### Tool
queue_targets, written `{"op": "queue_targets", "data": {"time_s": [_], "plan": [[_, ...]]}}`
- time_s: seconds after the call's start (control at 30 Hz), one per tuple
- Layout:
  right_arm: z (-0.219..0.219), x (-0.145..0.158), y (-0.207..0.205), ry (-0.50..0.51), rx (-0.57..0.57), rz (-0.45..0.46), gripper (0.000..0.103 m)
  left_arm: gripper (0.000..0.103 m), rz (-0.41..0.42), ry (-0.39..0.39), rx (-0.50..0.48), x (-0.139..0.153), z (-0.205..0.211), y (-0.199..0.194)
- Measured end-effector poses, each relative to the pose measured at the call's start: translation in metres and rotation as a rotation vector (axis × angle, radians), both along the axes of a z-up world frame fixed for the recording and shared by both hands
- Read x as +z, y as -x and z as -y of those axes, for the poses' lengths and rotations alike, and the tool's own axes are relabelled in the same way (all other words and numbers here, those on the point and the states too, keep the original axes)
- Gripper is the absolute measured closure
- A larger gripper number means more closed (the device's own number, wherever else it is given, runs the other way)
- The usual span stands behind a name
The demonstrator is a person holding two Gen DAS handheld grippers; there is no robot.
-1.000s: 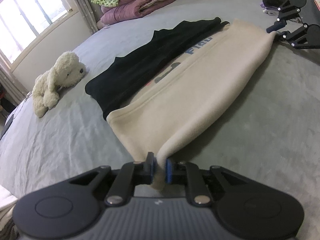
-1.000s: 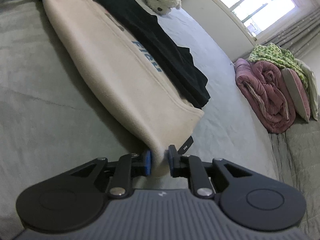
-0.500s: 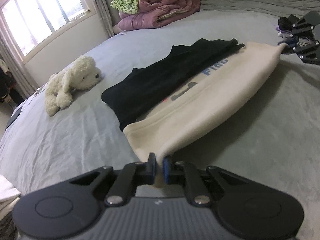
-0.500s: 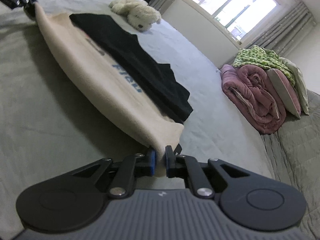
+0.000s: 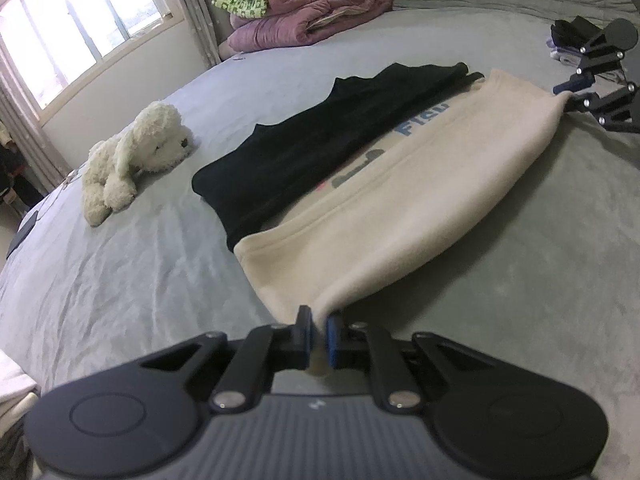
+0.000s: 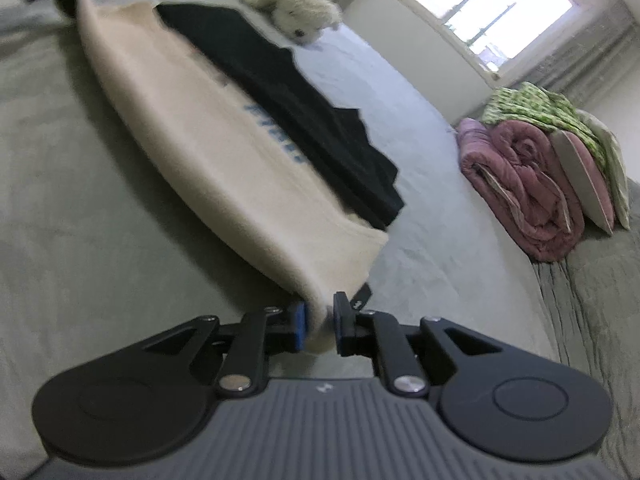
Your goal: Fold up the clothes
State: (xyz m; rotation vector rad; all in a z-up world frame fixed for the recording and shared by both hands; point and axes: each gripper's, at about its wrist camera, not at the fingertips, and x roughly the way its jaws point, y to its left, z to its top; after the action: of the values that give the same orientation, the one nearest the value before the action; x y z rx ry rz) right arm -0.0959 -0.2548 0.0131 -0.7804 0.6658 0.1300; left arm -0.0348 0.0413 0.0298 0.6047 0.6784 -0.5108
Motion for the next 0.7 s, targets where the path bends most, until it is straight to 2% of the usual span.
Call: {"op": "queue_targets", "data": {"time_s": [0.17, 0.43, 0.5, 0.57, 0.7], "plan": [[-0.006, -0.014, 0.001, 0.066, 0.026, -0.005, 0.078, 0.095, -0.013, -0.018, -0.004, -0.007, 0.003, 0.002], [-0.016, -0.024, 0.004, 0.118, 0.017, 0.06, 0.074, 0.095, -0.034, -0.005, 0.011, -0.009, 0.002, 0.002], [-0.017, -0.025, 0.007, 0.129, 0.022, 0.083, 0.067, 0.095, -0.044, 0.009, 0.031, -0.009, 0.002, 0.001], [-0.016, -0.023, 0.007, 0.122, 0.018, 0.103, 0.055, 0.095, -0.055, 0.027, 0.051, -0.009, 0.001, -0.001], [-0.006, -0.018, 0.002, 0.065, -0.003, 0.089, 0.054, 0.094, -0.074, 0.055, 0.067, -0.009, -0.003, -0.003]]}}
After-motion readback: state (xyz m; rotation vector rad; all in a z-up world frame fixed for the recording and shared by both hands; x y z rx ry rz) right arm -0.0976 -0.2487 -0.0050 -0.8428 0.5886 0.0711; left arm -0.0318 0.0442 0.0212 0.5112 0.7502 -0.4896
